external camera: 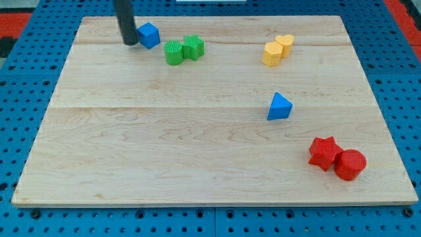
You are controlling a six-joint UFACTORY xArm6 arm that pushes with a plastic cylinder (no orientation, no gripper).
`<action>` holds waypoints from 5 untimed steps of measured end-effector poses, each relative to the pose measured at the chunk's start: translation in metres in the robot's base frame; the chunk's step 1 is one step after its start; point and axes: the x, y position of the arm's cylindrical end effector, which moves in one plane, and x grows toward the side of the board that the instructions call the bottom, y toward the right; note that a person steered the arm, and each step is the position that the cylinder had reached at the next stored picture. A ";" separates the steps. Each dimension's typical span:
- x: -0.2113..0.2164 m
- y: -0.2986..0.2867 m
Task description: Push the blue cube into the green circle
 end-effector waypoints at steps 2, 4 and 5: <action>-0.040 0.058; -0.023 0.056; -0.023 -0.041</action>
